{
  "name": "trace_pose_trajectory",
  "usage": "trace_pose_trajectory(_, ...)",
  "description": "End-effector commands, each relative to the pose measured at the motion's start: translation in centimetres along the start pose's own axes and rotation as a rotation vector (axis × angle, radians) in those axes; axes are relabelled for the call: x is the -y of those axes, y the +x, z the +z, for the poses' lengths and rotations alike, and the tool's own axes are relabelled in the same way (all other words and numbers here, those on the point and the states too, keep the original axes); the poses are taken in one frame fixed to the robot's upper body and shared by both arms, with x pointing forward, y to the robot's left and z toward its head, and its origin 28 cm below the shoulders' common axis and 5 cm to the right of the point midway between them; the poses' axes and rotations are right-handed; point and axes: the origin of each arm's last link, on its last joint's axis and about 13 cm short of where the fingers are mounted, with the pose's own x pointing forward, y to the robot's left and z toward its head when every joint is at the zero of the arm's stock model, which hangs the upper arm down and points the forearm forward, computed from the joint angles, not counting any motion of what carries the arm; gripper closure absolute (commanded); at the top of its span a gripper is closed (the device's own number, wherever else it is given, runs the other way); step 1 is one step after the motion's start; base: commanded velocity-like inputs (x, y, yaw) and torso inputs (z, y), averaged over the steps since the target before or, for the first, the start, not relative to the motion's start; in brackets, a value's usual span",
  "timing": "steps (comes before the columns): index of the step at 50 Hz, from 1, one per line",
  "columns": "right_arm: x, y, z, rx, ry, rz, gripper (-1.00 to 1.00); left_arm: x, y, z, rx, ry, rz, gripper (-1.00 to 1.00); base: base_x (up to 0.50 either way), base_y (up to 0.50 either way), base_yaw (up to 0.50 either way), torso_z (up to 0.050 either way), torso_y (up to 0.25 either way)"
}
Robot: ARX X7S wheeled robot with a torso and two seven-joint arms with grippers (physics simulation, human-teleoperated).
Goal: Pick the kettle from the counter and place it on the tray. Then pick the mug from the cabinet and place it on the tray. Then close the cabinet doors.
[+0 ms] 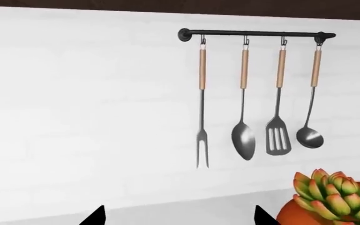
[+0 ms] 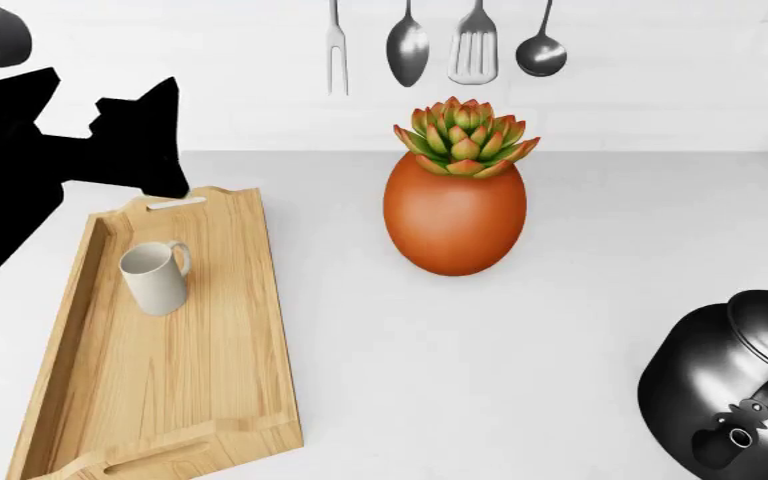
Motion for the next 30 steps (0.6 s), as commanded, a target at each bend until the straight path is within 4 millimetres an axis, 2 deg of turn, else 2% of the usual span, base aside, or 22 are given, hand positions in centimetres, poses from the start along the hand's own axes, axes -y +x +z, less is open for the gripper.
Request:
trace_pose_trajectory(1, 0.0, -0.8, -0.8, -0.038, 0.03, 0.007, -1.0, -0.4, 0.3, -1.0, -0.014, -0.015, 0.001, -1.0, 0.0, 0.0, 0.0, 0.0, 0.0)
trace_pose_trajectory(11, -0.1, -0.9, -0.8, -0.064, 0.05, 0.015, -1.0, -0.6, 0.3, -1.2, -0.017, -0.022, 0.003, -1.0, 0.0, 0.0, 0.0, 0.0, 0.0)
trace_pose_trajectory(30, -0.6, 1.2, -2.1, -0.105, 0.105, -0.076, -1.0, -1.1, 0.5, -2.0, -0.026, -0.038, 0.008, -1.0, 0.0, 0.0, 0.0, 0.0, 0.0)
